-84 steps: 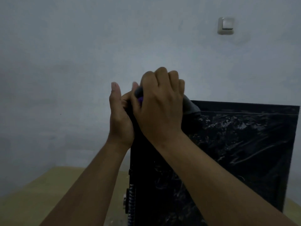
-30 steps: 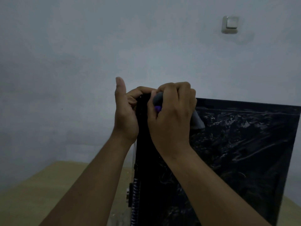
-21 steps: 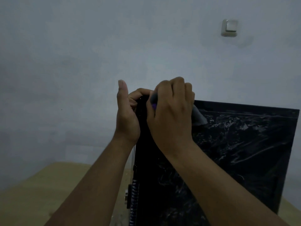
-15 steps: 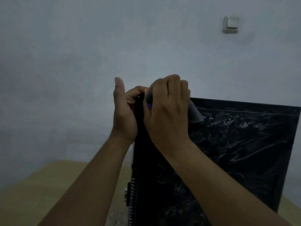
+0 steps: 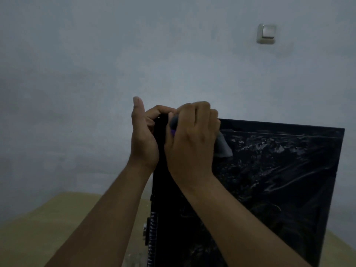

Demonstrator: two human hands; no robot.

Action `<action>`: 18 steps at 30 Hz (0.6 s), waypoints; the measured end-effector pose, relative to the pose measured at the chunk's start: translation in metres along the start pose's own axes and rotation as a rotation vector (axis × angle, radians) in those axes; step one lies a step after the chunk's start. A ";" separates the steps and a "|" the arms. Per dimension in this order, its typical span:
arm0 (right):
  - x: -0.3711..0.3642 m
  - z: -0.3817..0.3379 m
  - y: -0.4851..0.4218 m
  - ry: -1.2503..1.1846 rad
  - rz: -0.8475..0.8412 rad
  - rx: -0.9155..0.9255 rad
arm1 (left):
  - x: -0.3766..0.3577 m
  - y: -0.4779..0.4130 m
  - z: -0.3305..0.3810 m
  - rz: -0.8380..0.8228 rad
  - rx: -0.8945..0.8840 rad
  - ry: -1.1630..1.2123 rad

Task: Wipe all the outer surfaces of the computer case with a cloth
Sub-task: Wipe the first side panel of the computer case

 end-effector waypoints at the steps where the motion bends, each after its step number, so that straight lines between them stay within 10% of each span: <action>1: -0.001 -0.003 0.001 0.005 0.003 0.025 | 0.000 0.000 0.000 -0.005 -0.005 -0.003; 8: 0.016 0.035 0.005 -0.054 -0.165 0.462 | 0.001 0.002 0.001 0.023 0.052 0.000; 18: 0.024 0.086 -0.003 -0.048 0.160 -0.499 | -0.005 0.005 0.004 0.146 -0.053 -0.265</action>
Point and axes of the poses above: each hand's wrist, its own y-axis away from the middle knuckle, its own x-axis out of the back of the hand, z = x × y, the point moved 5 cm from there along -y, towards the middle knuckle, and after that the axes turned 4 degrees about y, right-handed, at the moved point
